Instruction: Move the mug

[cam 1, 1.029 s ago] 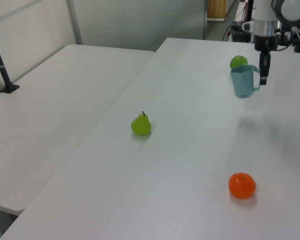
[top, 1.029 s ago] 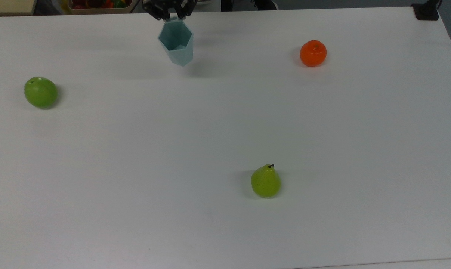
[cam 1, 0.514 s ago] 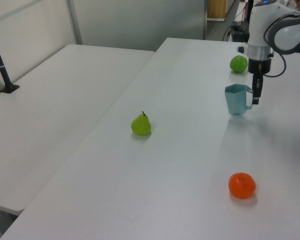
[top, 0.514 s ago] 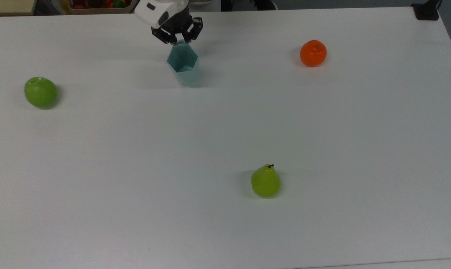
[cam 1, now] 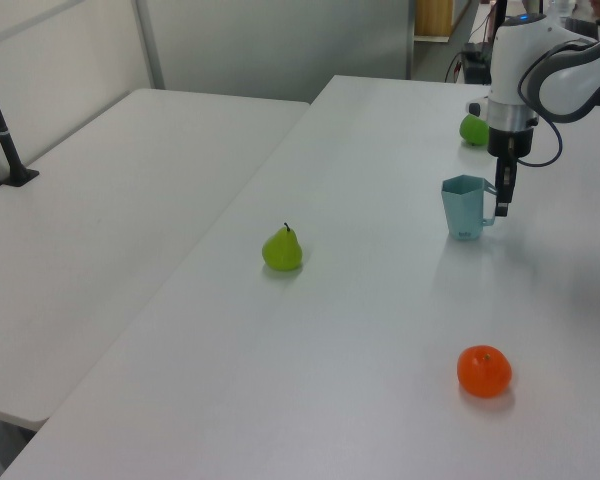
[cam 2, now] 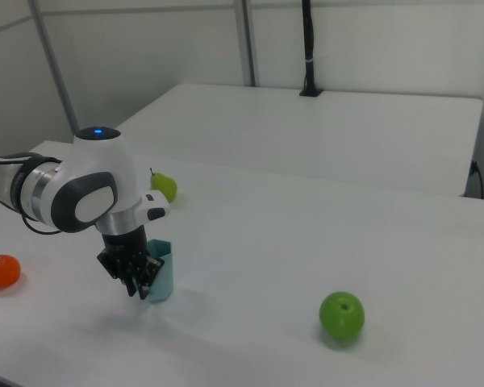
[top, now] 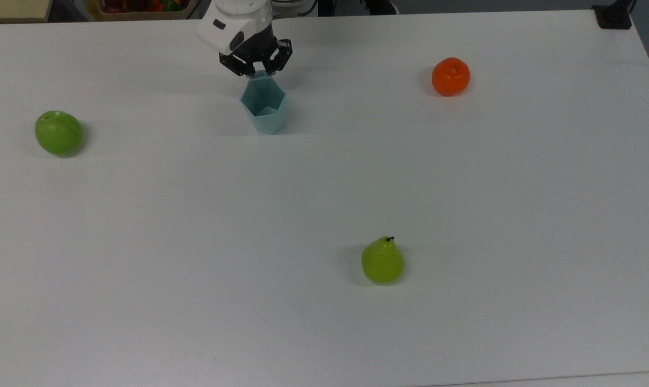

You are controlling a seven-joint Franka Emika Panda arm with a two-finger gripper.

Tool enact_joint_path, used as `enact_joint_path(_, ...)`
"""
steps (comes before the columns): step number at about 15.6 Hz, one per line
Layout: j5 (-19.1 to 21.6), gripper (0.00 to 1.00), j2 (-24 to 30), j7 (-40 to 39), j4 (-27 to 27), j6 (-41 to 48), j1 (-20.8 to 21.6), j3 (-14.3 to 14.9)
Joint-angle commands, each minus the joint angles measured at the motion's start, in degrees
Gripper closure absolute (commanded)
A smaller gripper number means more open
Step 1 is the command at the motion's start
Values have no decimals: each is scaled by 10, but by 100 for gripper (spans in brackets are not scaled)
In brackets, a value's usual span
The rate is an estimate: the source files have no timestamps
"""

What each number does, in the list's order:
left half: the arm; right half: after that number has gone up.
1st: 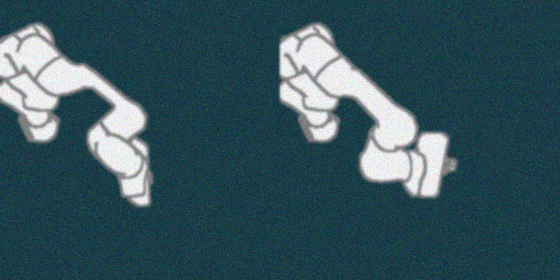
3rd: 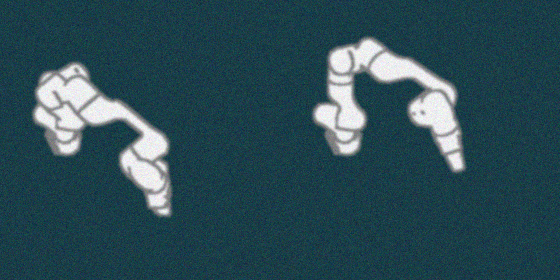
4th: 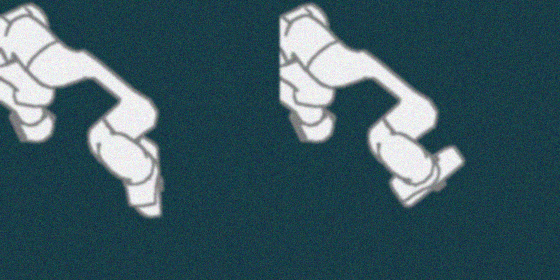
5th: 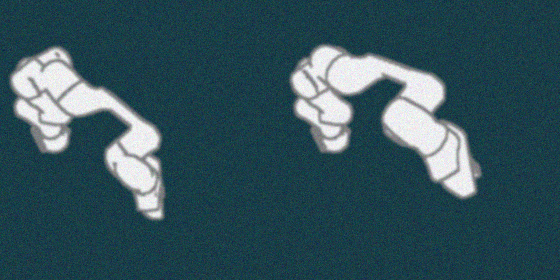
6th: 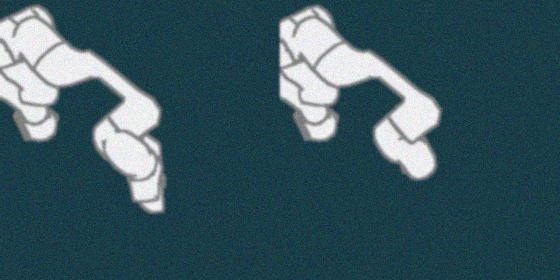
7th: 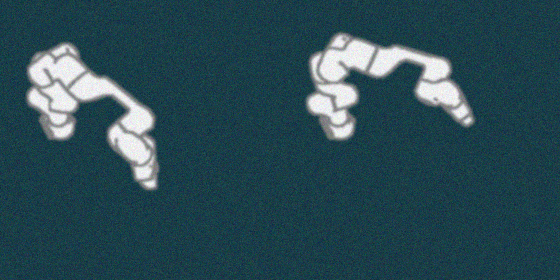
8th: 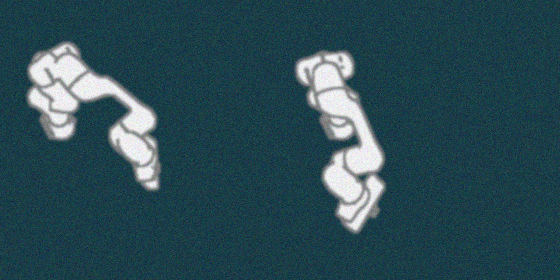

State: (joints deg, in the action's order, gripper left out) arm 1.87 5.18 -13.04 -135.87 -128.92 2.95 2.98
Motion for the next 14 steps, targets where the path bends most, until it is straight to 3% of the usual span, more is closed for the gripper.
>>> enact_joint_path(1, 6, 40, 2, -1, 1, 0, 6, 4)
enact_joint_path(3, 6, 26, 2, -1, 2, 0, 6, 3)
enact_joint_path(6, 6, 13, 8, -1, 7, 17, 6, 2)
enact_joint_path(8, 7, 0, 13, 0, 43, 75, 6, 2)
enact_joint_path(11, 9, 0, 11, 19, 126, 186, 6, -2)
enact_joint_path(14, 11, 0, 7, 88, 215, 258, 6, -31)
